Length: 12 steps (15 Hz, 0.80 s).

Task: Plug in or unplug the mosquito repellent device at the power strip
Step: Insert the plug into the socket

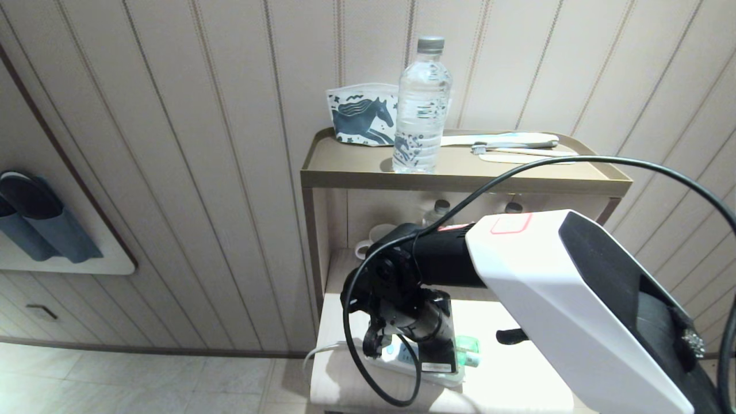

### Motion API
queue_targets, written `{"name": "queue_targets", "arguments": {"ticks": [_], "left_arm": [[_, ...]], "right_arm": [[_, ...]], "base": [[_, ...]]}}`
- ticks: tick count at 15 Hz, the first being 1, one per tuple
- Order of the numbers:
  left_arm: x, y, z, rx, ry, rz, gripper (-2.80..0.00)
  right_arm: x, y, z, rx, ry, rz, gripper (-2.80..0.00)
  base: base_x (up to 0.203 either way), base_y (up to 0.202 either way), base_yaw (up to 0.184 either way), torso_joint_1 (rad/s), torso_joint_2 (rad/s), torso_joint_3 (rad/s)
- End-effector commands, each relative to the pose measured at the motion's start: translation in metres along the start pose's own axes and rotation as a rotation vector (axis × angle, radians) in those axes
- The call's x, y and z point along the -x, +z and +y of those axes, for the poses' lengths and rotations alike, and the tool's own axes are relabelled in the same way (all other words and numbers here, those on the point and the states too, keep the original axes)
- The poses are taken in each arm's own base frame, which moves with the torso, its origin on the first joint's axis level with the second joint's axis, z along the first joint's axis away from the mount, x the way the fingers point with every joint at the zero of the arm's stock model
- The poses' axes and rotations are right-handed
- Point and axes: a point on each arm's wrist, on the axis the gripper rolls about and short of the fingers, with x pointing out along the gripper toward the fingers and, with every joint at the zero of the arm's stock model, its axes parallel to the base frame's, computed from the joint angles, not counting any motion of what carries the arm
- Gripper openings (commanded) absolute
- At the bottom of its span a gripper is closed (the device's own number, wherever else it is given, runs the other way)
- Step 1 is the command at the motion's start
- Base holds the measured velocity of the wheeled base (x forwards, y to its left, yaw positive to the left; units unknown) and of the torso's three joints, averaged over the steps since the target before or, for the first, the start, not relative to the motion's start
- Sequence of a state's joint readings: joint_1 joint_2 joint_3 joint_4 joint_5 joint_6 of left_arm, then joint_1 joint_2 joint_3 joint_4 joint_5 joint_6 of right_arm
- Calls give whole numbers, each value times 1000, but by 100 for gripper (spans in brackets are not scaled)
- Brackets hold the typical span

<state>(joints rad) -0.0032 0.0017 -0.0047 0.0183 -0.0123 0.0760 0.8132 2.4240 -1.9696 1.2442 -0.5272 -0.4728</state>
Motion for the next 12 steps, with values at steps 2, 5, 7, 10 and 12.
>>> {"name": "queue_targets", "arguments": {"ticks": [2,5,7,10,12], "left_arm": [[0,0,0,-1,0,0,-280],[0,0,0,-1,0,0,-280],[0,0,0,-1,0,0,-280],[0,0,0,-1,0,0,-280],[0,0,0,1,0,0,-280]], "right_arm": [[0,1,2,13,0,10,-280],[2,0,4,19,-11,17,-280],[5,-1,3,18,-26,19,-280],[7,-3,2,17,-46,23,-280],[6,-3,2,16,-50,28,-280]], "base": [[0,0,0,0,0,0],[0,0,0,0,0,0],[0,0,0,0,0,0],[0,0,0,0,0,0],[0,0,0,0,0,0]]}}
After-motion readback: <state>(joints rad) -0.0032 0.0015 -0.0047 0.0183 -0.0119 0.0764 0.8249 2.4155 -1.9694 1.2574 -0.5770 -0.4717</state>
